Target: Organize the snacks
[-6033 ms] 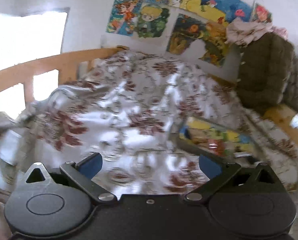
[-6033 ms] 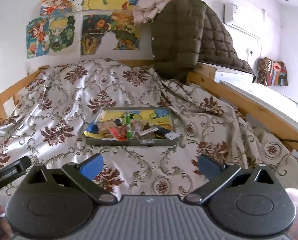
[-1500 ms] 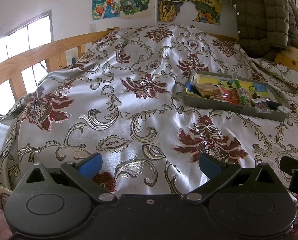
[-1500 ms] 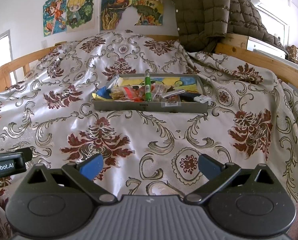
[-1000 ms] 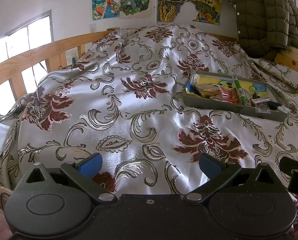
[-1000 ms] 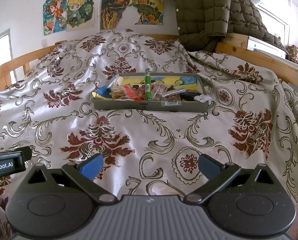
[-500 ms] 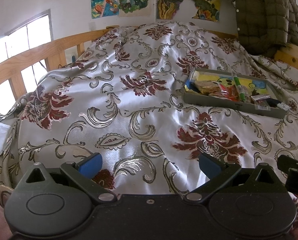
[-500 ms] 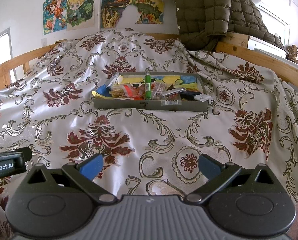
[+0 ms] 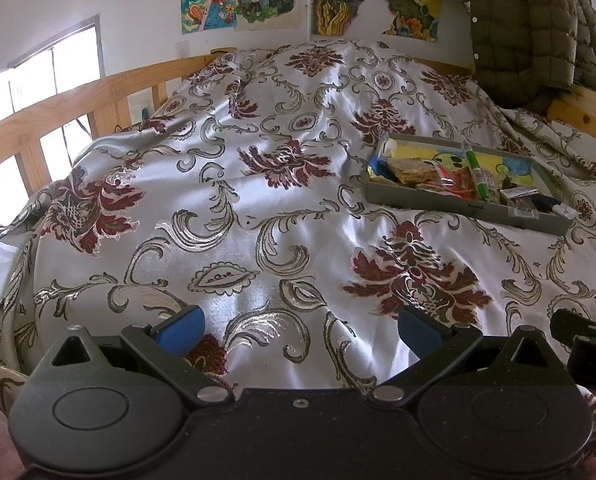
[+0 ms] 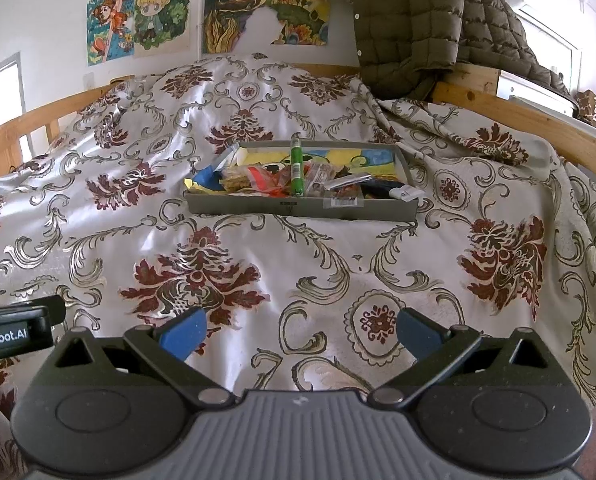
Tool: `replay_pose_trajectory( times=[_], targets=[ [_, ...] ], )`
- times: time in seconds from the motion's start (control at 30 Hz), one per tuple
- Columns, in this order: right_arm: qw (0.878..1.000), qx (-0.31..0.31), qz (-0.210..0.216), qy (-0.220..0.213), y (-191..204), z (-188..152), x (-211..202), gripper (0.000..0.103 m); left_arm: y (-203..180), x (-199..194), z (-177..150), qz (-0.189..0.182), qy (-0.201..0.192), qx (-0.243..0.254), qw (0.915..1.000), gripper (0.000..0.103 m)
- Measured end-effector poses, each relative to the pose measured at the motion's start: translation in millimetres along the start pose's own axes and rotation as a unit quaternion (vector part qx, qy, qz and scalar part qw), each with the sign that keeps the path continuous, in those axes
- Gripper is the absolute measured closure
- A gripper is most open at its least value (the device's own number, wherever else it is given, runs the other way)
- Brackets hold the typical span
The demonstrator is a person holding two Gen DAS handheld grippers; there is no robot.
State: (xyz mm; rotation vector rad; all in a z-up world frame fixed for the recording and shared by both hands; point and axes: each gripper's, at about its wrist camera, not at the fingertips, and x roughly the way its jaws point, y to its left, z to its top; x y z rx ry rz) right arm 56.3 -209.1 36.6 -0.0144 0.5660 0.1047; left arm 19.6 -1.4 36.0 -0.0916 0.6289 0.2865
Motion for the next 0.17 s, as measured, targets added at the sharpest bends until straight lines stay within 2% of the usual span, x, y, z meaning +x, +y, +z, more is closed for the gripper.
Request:
replay_pose_trajectory(
  times=[0.17],
  targets=[
    [1.000, -0.001, -0.001, 0.005, -3.3, -4.1, -1.4, 0.000, 0.1, 0.5, -1.2, 0.004, 0.004, -0.001, 1.0000, 0.001]
  ],
)
